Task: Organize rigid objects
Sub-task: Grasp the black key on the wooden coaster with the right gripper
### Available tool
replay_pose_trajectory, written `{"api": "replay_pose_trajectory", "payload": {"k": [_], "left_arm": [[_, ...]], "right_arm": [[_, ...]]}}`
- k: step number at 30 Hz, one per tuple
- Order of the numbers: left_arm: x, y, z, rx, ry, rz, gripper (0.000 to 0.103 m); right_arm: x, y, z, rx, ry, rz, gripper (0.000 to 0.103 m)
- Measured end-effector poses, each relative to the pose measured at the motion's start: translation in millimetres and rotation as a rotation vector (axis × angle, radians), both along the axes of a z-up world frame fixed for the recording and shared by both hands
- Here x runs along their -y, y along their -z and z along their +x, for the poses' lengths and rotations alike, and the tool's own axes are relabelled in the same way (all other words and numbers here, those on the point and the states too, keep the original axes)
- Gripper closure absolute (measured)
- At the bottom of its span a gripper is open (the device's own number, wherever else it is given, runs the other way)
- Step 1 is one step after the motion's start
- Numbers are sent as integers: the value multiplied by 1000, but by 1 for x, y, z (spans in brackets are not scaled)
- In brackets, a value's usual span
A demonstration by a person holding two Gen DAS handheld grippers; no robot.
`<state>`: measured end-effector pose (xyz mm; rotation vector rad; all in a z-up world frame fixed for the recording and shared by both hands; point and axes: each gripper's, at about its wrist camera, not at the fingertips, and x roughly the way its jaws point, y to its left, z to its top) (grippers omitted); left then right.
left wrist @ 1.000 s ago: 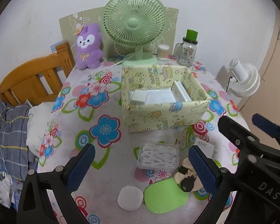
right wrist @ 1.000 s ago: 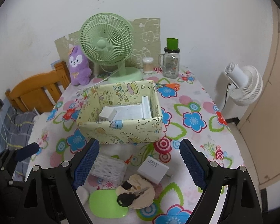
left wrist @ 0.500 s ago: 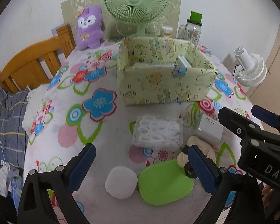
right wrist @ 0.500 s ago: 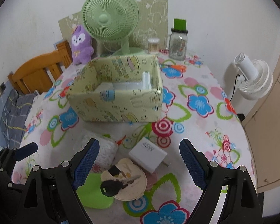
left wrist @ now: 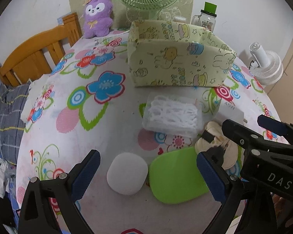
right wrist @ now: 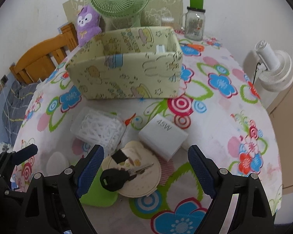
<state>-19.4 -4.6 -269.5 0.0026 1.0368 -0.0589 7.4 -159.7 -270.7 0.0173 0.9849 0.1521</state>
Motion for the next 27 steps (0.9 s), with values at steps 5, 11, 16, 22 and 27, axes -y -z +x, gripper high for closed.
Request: {"api": "replay_pose_trajectory", "payload": {"k": [5, 11, 16, 22, 27], "left_arm": [[0, 8, -4, -10, 6, 19, 3], [-3, 15, -6, -22, 4, 27, 3], [-4, 16, -6, -23, 20, 40, 4], [-3, 23, -4, -53, 52, 52, 7], [0, 27, -4, -61, 88, 53, 7]], "right_arm": [[-2, 10, -4, -28, 5, 6, 13], [-8, 16, -9, -41, -3, 7, 13], [-19, 18, -12, -48, -25, 0, 14], [-29, 25, -11, -86, -40, -18, 36], [-33, 29, -12, -99, -27, -36, 51]]}}
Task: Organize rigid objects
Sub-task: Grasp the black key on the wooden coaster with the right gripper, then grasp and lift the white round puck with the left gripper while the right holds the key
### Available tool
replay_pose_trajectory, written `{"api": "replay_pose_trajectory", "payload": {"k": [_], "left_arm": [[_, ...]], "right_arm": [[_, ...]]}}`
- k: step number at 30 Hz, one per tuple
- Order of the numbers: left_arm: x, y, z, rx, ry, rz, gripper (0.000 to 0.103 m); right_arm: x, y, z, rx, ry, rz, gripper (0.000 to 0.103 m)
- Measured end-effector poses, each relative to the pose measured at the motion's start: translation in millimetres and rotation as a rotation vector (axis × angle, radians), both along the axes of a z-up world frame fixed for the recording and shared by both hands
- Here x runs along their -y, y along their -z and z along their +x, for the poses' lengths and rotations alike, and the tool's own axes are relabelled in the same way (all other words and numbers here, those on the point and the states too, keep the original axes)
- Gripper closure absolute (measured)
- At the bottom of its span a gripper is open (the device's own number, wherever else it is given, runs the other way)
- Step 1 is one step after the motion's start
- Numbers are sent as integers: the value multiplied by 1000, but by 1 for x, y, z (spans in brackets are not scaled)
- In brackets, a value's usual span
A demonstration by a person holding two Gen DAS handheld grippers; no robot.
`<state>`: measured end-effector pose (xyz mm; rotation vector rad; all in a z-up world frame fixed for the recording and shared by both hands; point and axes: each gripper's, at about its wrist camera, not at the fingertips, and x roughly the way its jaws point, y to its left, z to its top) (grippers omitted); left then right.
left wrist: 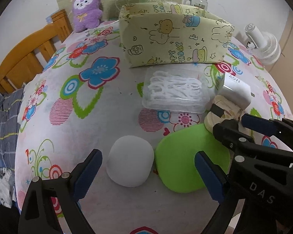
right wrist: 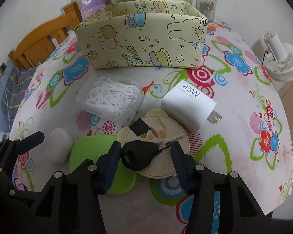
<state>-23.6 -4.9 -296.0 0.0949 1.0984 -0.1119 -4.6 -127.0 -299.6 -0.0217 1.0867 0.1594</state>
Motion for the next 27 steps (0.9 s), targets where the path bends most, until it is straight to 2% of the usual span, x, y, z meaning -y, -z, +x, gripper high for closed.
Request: {"api": "replay_pose_trajectory", "payload": {"k": [4, 7, 11, 20, 27], "left_arm": [[0, 2, 4, -3, 12, -6, 7], [-1, 4, 7, -7, 13, -10, 14], [-4, 4, 8, -14, 6, -14, 18], [-13, -2, 12, 12, -26, 17, 53], [-11, -2, 15, 14, -3, 23, 57]], "right_arm": [[-4, -1, 0, 2, -1, -3, 64], [-7, -2, 1, 0, 16, -9, 65], [-10, -2, 3, 7, 18, -17, 65], [-18, -3, 12, 16, 31, -16, 65], [-22, -3, 16, 16, 37, -21, 65]]}}
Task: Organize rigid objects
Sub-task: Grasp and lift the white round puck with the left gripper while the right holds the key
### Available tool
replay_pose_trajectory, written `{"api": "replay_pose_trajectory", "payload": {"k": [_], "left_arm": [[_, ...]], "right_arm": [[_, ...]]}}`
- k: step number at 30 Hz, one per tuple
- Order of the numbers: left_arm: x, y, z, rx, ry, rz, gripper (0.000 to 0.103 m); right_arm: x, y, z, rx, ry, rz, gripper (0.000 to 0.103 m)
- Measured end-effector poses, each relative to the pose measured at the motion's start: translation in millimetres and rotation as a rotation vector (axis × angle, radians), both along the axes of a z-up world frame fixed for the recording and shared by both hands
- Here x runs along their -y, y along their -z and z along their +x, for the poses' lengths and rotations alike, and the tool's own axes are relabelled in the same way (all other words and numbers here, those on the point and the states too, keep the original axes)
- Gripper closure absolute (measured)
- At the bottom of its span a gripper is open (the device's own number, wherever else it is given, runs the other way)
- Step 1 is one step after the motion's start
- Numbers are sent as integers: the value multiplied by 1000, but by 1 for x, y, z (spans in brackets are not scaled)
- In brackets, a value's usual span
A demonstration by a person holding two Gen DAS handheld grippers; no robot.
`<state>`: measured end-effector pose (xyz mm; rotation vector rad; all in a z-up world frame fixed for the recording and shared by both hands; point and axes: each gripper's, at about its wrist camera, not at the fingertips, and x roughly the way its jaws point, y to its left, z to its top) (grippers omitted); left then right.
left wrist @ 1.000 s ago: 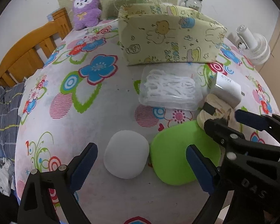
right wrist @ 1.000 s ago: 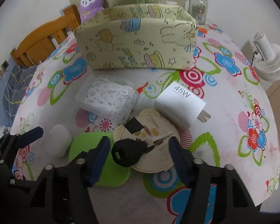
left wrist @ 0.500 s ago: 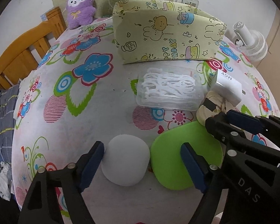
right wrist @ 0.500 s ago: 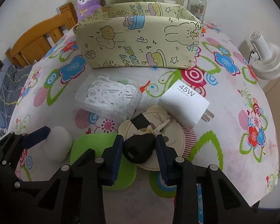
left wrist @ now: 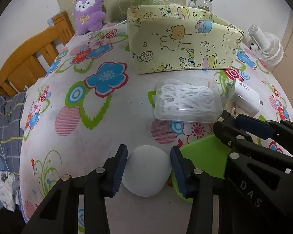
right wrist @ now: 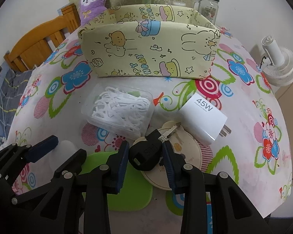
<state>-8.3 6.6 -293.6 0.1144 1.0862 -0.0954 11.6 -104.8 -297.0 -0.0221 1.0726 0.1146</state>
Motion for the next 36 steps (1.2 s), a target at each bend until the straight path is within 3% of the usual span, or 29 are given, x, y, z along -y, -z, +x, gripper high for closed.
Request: {"api": "replay_pose_trajectory", "payload": {"k": [3, 6, 8, 11, 14, 22, 31, 34, 36], "left_arm": [[0, -2, 3, 0, 6, -6, 60], [5, -7, 3, 27, 45, 10, 75], [7, -7, 6, 16, 53, 11, 78], [5, -6, 6, 17, 38, 14, 74], [-1, -4, 6, 4, 14, 5, 62], [-9, 10, -5, -47, -17, 40, 49], [-12, 7, -5, -51, -50, 7, 51], [-6, -8, -1, 16, -25, 29, 51], [-4, -11, 3, 14, -18, 4, 51]], "right_arm": [[1, -1, 2, -2, 14, 11, 65], [1, -5, 3, 8, 22, 17, 65], [-1, -6, 4, 9, 18, 1, 65], [0, -5, 6, 0, 28, 0, 65], [0, -2, 4, -7, 32, -3, 65], [-1, 1, 4, -12, 30, -10, 65], [-2, 0, 3, -9, 29, -15, 65], [1, -3, 3, -4, 53, 1, 65], [1, -11, 4, 19, 54, -6, 65]]}}
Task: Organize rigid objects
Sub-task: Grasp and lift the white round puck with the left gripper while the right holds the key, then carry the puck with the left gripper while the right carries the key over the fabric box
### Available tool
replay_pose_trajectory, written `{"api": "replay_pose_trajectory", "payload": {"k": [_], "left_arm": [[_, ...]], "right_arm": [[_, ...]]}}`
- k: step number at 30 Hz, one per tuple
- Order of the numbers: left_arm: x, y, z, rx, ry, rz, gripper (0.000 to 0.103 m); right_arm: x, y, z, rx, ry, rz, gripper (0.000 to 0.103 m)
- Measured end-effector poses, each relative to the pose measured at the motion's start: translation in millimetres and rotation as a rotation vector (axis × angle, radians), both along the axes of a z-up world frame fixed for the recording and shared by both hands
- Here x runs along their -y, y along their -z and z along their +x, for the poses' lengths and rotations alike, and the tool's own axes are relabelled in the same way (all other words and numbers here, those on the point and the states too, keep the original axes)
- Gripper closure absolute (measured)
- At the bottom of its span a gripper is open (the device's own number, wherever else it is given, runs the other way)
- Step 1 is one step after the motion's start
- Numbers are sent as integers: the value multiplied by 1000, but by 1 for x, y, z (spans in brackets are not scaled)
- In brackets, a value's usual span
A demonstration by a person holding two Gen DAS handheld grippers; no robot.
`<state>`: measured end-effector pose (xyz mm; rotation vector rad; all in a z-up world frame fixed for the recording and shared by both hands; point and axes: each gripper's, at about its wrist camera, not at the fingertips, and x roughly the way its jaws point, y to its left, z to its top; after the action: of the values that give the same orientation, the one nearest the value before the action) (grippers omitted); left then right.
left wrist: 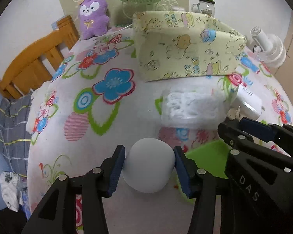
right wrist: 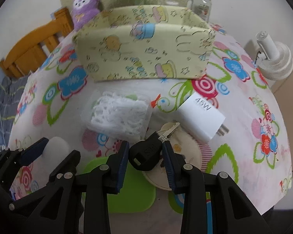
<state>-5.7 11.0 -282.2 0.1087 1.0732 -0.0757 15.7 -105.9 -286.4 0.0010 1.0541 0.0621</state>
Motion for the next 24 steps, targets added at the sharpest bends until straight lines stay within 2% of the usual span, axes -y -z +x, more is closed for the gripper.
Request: {"api": "replay_pose_trajectory", "payload": {"k": [24], "left_arm": [[3, -60, 29, 93, 29, -91, 51]], "right_arm": [[1, -76, 11, 154, 52, -4, 65]]}}
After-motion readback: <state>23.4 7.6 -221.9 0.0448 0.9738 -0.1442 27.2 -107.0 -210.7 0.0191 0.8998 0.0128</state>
